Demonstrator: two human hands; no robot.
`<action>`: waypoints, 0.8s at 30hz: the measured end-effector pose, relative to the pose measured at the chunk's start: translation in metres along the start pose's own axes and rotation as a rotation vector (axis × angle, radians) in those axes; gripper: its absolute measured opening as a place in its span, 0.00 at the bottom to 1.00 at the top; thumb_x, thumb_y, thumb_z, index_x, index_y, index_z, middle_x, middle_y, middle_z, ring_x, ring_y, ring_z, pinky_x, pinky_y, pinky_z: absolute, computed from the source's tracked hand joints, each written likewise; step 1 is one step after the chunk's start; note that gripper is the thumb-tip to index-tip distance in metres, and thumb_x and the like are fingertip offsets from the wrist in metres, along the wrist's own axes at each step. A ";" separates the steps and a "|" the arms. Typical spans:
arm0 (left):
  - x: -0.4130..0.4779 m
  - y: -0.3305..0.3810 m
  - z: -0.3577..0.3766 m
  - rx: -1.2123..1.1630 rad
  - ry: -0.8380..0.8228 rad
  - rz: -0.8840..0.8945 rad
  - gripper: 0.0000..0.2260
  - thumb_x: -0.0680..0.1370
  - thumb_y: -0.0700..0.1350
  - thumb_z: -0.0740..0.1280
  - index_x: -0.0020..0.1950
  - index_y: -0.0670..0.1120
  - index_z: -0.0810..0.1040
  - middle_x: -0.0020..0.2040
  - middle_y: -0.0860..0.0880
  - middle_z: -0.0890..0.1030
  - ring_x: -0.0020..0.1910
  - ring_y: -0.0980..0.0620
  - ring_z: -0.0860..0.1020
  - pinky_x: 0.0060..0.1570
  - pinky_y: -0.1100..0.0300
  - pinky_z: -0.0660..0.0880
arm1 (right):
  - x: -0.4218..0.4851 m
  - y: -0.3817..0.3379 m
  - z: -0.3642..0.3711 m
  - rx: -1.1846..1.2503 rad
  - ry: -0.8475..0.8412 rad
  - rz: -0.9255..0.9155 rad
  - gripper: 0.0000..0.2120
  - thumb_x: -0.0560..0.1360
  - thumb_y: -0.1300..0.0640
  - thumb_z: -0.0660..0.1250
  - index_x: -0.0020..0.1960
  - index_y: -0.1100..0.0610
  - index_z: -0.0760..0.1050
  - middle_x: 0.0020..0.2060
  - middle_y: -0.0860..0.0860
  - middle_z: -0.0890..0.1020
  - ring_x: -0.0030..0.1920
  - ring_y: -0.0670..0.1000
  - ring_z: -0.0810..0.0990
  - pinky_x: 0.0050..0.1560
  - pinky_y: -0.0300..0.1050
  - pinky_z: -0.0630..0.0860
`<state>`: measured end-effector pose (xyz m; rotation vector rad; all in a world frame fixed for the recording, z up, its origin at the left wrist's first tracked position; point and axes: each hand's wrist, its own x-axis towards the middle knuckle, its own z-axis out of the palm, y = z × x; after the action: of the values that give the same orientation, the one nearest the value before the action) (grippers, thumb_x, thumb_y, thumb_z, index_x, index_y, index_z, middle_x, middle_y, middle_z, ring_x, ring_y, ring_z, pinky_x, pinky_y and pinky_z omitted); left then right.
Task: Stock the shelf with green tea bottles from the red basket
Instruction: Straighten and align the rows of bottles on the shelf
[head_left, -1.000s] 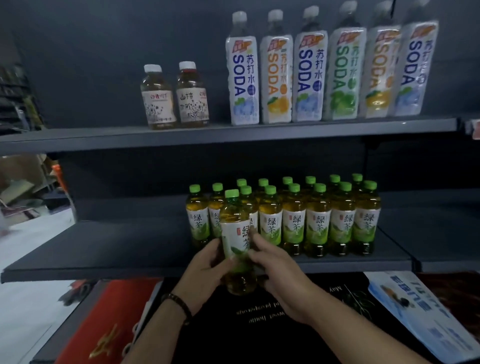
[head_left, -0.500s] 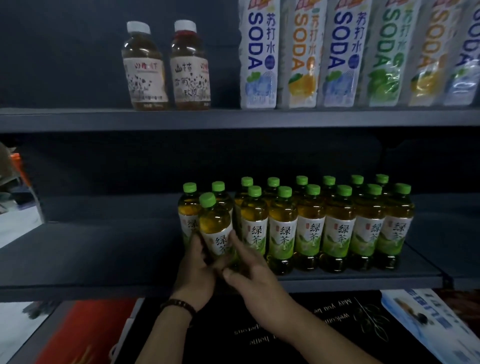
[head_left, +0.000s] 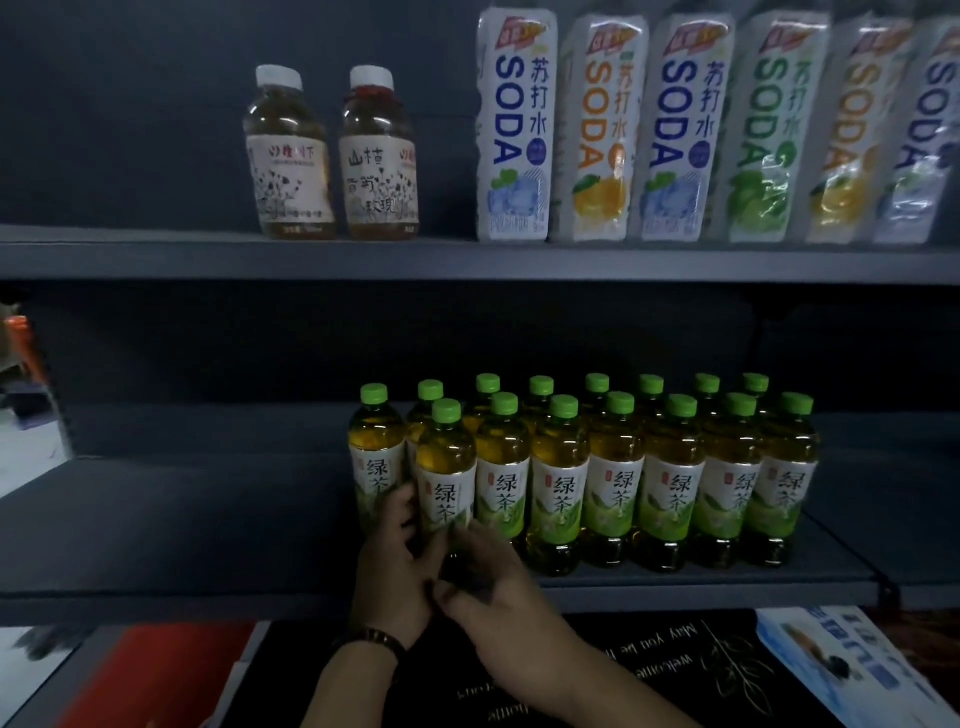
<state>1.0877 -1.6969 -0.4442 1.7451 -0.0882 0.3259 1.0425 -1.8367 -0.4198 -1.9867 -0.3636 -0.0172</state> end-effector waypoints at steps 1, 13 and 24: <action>0.000 0.000 -0.002 0.021 -0.008 -0.002 0.23 0.80 0.43 0.73 0.71 0.60 0.74 0.62 0.64 0.80 0.60 0.66 0.78 0.57 0.62 0.77 | -0.002 -0.004 -0.004 -0.024 0.009 -0.028 0.23 0.79 0.52 0.68 0.71 0.35 0.73 0.77 0.40 0.69 0.78 0.42 0.66 0.80 0.46 0.64; 0.048 0.000 -0.052 0.255 0.192 -0.133 0.36 0.75 0.44 0.78 0.79 0.54 0.65 0.71 0.47 0.76 0.66 0.46 0.77 0.65 0.45 0.77 | 0.037 -0.092 -0.116 -0.764 0.391 -0.154 0.10 0.80 0.55 0.68 0.59 0.47 0.80 0.51 0.46 0.79 0.50 0.48 0.80 0.49 0.46 0.81; 0.062 -0.013 -0.041 0.097 0.215 -0.089 0.28 0.77 0.38 0.76 0.71 0.57 0.71 0.59 0.54 0.81 0.55 0.51 0.81 0.55 0.52 0.78 | 0.095 -0.098 -0.203 -0.928 0.266 0.024 0.14 0.84 0.55 0.64 0.66 0.47 0.82 0.63 0.51 0.85 0.61 0.55 0.83 0.55 0.40 0.76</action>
<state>1.1433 -1.6465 -0.4334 1.7927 0.1628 0.4568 1.1384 -1.9560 -0.2288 -2.8530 -0.1578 -0.5113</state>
